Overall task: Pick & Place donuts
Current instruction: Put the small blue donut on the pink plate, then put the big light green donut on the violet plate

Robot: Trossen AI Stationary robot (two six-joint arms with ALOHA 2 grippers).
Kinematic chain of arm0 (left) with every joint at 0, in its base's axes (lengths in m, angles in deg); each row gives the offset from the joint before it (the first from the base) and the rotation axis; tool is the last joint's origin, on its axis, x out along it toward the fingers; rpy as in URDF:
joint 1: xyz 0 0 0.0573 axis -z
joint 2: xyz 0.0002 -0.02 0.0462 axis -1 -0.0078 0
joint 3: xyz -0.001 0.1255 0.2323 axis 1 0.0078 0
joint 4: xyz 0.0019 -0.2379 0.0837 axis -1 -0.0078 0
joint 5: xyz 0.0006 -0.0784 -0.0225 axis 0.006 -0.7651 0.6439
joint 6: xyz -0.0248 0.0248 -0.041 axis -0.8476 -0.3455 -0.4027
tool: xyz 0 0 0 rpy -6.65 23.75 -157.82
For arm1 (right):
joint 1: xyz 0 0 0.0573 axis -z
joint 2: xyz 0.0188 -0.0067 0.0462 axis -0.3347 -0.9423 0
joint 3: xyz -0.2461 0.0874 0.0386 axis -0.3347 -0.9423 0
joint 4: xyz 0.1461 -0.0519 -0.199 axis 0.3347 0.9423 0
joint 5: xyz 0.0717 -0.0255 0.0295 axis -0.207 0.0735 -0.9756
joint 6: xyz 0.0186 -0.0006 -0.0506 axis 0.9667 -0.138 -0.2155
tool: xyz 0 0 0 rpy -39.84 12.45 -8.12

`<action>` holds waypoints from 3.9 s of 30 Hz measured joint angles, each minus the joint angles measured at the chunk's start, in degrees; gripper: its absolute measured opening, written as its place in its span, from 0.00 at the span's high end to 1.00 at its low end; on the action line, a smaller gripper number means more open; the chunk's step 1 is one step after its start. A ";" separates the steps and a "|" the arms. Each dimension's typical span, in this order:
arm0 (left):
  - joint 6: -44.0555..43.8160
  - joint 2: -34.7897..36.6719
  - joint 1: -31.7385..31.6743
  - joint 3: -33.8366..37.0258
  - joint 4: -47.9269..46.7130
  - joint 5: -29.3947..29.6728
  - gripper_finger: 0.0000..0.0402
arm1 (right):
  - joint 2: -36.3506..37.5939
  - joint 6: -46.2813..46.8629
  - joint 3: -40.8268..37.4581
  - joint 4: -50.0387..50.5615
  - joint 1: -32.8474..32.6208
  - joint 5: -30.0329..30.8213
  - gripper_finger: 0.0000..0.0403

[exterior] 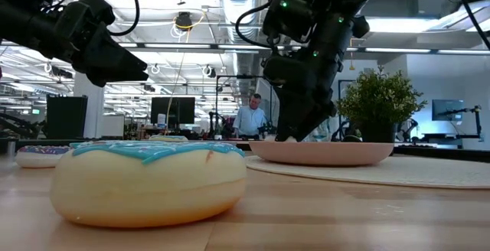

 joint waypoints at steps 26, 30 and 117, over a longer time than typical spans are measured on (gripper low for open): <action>0.04 0.02 0.00 0.00 0.65 -0.08 0.45 | 9.67 -0.12 -0.04 4.75 -0.40 1.61 0.37; 1.82 0.02 0.00 -0.45 1.70 -0.44 0.45 | 18.19 -0.04 -2.81 6.49 -2.77 3.42 0.37; -59.91 -52.42 47.23 -43.11 -61.84 -27.46 0.45 | 44.39 34.57 -33.66 0.28 -31.87 34.40 0.37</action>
